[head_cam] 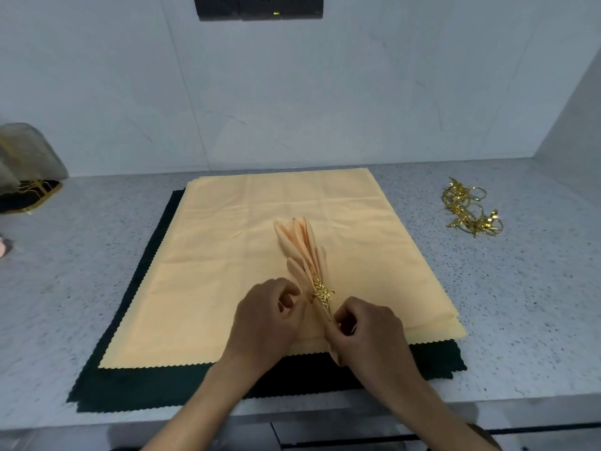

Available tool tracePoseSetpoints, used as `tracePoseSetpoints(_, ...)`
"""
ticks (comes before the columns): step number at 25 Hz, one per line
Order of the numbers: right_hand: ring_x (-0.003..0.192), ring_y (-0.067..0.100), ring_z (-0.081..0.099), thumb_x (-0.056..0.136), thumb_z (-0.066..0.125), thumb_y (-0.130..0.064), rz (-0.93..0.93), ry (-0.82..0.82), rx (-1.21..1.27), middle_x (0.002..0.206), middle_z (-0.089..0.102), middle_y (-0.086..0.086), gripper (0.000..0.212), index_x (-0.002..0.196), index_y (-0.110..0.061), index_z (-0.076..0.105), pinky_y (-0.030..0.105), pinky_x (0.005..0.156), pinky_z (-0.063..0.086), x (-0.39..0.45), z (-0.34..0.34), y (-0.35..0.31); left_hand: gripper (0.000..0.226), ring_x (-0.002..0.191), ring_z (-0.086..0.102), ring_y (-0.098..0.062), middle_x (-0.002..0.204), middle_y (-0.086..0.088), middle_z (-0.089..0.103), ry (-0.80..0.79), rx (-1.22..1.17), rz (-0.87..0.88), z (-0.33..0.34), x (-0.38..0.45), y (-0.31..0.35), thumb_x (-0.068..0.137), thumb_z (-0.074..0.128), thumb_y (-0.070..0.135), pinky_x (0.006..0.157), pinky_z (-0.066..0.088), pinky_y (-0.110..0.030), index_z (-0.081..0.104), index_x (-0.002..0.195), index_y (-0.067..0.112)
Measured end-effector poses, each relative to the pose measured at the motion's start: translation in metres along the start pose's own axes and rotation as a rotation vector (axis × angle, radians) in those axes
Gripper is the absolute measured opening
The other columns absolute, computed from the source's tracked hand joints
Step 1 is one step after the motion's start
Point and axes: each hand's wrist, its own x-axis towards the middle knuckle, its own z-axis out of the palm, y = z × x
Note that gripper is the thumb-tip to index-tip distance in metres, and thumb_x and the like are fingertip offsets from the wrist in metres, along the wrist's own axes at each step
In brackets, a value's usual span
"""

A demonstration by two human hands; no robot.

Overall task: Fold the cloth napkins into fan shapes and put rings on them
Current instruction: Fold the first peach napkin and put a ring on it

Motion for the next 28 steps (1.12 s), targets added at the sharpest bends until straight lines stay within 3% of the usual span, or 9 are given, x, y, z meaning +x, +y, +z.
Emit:
tracePoseSetpoints(3, 0.067, 0.0, 0.063, 0.087, 0.07, -0.039, 0.043, -0.043, 0.134, 0.068, 0.067, -0.014, 0.015, 0.078, -0.027, 0.069, 0.019, 0.061, 0.052, 0.007, 0.0, -0.009, 0.016, 0.075, 0.063, 0.001, 0.077, 0.016, 0.068, -0.074, -0.26, -0.136, 0.004, 0.0, 0.0, 0.087, 0.07, 0.022, 0.069, 0.049, -0.016, 0.071, 0.101, 0.027)
tracePoseSetpoints(8, 0.067, 0.002, 0.061, 0.086, 0.068, -0.018, 0.126, 0.014, 0.233, 0.075, 0.068, -0.017, 0.011, 0.083, -0.028, 0.07, 0.015, 0.061, 0.044, 0.04, -0.004, 0.01, 0.031, 0.066, 0.058, 0.001, 0.083, 0.012, 0.067, -0.043, -0.338, -0.235, 0.002, 0.016, -0.009, 0.086, 0.065, 0.01, 0.067, 0.045, -0.016, 0.069, 0.11, 0.028)
tracePoseSetpoints(10, 0.069, 0.003, 0.061, 0.083, 0.067, -0.011, 0.051, -0.023, 0.203, 0.094, 0.068, -0.02, 0.027, 0.101, -0.031, 0.067, 0.018, 0.066, 0.044, 0.06, -0.006, 0.014, 0.047, 0.065, 0.06, -0.003, 0.097, 0.013, 0.068, -0.061, -0.34, -0.238, 0.001, 0.028, -0.012, 0.085, 0.059, 0.004, 0.067, 0.048, -0.02, 0.062, 0.123, 0.031)
tracePoseSetpoints(13, 0.086, 0.005, 0.064, 0.076, 0.07, -0.01, -0.074, -0.196, 0.281, 0.118, 0.061, -0.021, 0.056, 0.124, -0.036, 0.057, 0.018, 0.068, 0.047, 0.086, -0.006, 0.01, 0.065, 0.07, 0.066, -0.017, 0.083, 0.0, 0.07, -0.178, -0.332, -0.126, 0.0, 0.044, -0.015, 0.082, 0.053, 0.001, 0.07, 0.056, -0.032, 0.051, 0.133, 0.041)
tracePoseSetpoints(16, 0.076, 0.007, 0.063, 0.071, 0.069, -0.012, -0.114, -0.192, 0.382, 0.092, 0.065, -0.018, 0.045, 0.112, -0.029, 0.06, 0.02, 0.064, 0.051, 0.095, -0.002, 0.012, 0.058, 0.075, 0.069, -0.014, 0.089, 0.005, 0.072, -0.205, -0.388, -0.053, -0.001, 0.053, -0.018, 0.082, 0.059, 0.001, 0.072, 0.058, -0.034, 0.057, 0.123, 0.041)
tracePoseSetpoints(19, 0.054, 0.004, 0.052, 0.074, 0.072, -0.005, -0.16, -0.084, 0.322, 0.063, 0.06, -0.012, 0.022, 0.085, -0.018, 0.058, 0.02, 0.054, 0.041, 0.091, 0.001, 0.021, 0.037, 0.08, 0.07, -0.007, 0.091, 0.016, 0.071, -0.168, -0.407, -0.034, -0.001, 0.053, -0.023, 0.079, 0.068, 0.003, 0.071, 0.057, -0.027, 0.067, 0.098, 0.035)
tracePoseSetpoints(22, 0.062, 0.013, 0.057, 0.074, 0.074, -0.011, -0.242, 0.029, 0.133, 0.07, 0.063, -0.005, 0.029, 0.069, -0.029, 0.051, 0.034, 0.058, 0.044, 0.084, 0.004, 0.035, 0.008, 0.081, 0.067, -0.001, 0.083, 0.018, 0.071, -0.064, -0.256, 0.005, -0.001, 0.048, -0.036, 0.077, 0.073, 0.02, 0.071, 0.053, -0.021, 0.073, 0.084, 0.024)
tracePoseSetpoints(25, 0.071, 0.012, 0.059, 0.075, 0.073, -0.014, -0.342, 0.094, -0.059, 0.08, 0.064, -0.009, 0.042, 0.07, -0.04, 0.041, 0.036, 0.064, 0.049, 0.071, 0.004, 0.053, 0.012, 0.075, 0.06, -0.001, 0.082, 0.016, 0.068, 0.016, -0.027, 0.137, 0.0, 0.038, -0.054, 0.075, 0.071, 0.034, 0.065, 0.046, -0.02, 0.073, 0.077, 0.022)
tracePoseSetpoints(28, 0.077, 0.012, 0.056, 0.077, 0.064, -0.02, -0.376, 0.097, -0.164, 0.083, 0.062, -0.011, 0.013, 0.076, -0.026, 0.053, 0.036, 0.062, 0.051, 0.061, 0.0, 0.058, 0.012, 0.077, 0.053, -0.005, 0.084, 0.014, 0.063, 0.004, 0.119, 0.203, -0.001, 0.031, -0.061, 0.081, 0.073, 0.033, 0.065, 0.037, -0.014, 0.076, 0.083, 0.022)
